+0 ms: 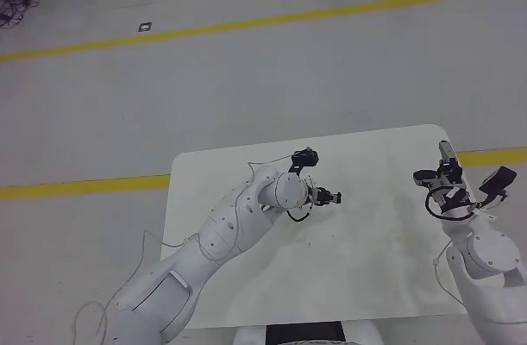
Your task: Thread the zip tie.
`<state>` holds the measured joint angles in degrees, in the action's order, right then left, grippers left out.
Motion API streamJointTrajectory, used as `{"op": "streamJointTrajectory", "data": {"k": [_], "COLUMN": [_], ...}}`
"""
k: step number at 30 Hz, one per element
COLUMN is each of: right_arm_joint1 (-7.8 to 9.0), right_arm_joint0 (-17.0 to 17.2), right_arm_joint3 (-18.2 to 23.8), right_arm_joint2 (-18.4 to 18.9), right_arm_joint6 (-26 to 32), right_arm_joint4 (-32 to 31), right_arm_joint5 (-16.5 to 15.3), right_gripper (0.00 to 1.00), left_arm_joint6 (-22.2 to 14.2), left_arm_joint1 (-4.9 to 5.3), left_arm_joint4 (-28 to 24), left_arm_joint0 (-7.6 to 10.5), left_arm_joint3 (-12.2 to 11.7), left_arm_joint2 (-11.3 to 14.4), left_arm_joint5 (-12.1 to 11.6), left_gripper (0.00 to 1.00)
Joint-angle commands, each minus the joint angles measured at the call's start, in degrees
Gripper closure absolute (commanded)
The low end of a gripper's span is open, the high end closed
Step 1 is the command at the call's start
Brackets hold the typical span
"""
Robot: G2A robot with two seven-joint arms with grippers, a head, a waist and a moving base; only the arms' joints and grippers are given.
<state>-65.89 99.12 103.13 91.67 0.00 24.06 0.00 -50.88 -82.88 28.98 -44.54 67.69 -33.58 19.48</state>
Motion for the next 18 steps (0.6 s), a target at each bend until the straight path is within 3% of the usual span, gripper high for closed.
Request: {"op": "streamJointTrajectory", "data": {"k": [1,6,10,17,18], "right_arm_joint1": [0.0,0.0,0.0,0.0,0.0], "right_arm_joint0": [0.0,0.0,0.0,0.0,0.0], "right_arm_joint3": [0.0,0.0,0.0,0.0,0.0], "right_arm_joint2": [0.0,0.0,0.0,0.0,0.0], "right_arm_joint6": [0.0,0.0,0.0,0.0,0.0], "right_arm_joint4": [0.0,0.0,0.0,0.0,0.0], "right_arm_joint5": [0.0,0.0,0.0,0.0,0.0], "right_gripper": [0.0,0.0,0.0,0.0,0.0], "left_arm_joint6": [-0.3,-3.8,-9.5,-17.9,-17.9], "left_arm_joint1": [-0.29,-1.71,-3.48,-7.3,-7.3], "left_arm_joint4": [3.1,10.3,15.9,28.7,28.7], "left_arm_joint0": [-0.09,-0.38,-1.53,-5.57,-5.57], "left_arm_joint3": [0.0,-1.2,-1.1,1.0,1.0], "left_arm_joint2": [-0.1,-2.1,-5.0,-12.4,-12.4], "left_arm_joint5": [0.0,0.0,0.0,0.0,0.0], "left_gripper": [0.0,0.0,0.0,0.0,0.0]}}
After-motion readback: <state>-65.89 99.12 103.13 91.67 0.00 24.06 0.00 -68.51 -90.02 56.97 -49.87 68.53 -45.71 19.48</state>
